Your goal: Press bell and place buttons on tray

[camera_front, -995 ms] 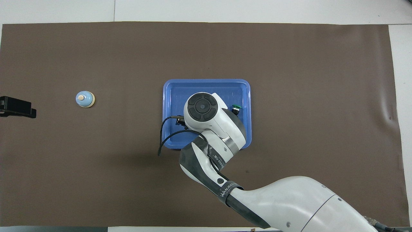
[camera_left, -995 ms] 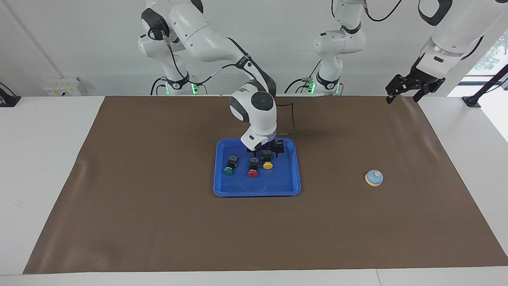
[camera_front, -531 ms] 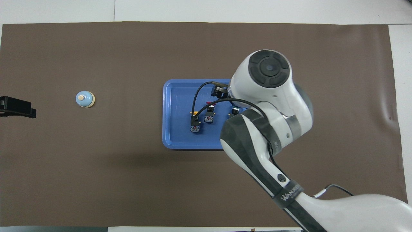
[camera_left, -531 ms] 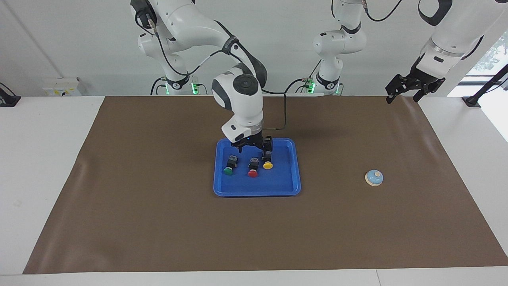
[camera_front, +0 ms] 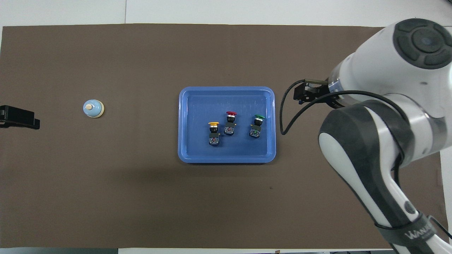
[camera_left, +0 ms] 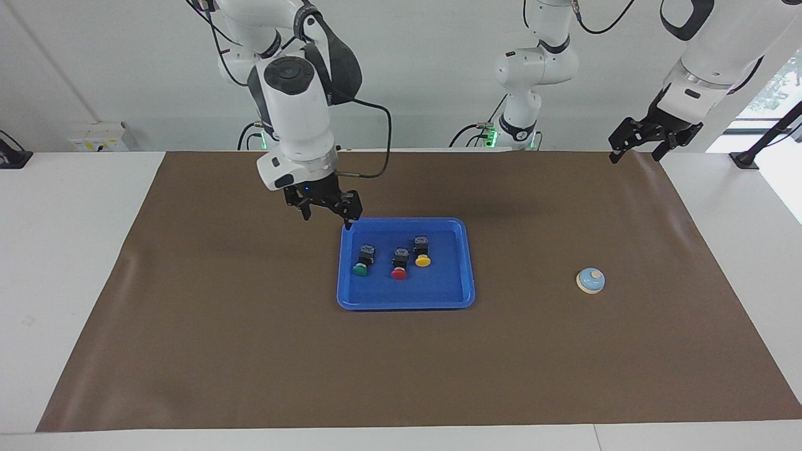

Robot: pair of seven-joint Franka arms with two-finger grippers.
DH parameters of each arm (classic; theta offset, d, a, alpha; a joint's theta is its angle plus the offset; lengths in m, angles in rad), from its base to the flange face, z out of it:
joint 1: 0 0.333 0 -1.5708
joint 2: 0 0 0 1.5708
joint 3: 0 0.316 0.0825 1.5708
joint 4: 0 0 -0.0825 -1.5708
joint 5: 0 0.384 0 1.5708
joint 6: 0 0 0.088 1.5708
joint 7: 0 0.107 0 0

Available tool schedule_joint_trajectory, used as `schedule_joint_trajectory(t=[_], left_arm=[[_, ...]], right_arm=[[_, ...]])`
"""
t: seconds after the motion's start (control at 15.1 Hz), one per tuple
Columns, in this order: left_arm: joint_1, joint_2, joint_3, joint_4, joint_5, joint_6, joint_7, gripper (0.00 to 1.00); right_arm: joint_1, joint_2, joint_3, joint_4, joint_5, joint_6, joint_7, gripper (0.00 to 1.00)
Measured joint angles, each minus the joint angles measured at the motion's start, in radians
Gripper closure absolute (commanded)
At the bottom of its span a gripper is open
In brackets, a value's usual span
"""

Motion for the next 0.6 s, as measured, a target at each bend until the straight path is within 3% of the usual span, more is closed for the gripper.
schedule_joint_trajectory(t=[0.4, 0.6], left_arm=[[0.0, 0.0, 0.0, 0.0, 0.0, 0.0, 0.0, 0.0], [-0.003, 0.0, -0.008, 0.0, 0.0, 0.0, 0.0, 0.0]], right_arm=[[-0.011, -0.113, -0.237, 0.0, 0.074, -0.151, -0.36, 0.0], [-0.012, -0.149, -0.299, 0.025, 0.075, -0.259, -0.411, 0.0]])
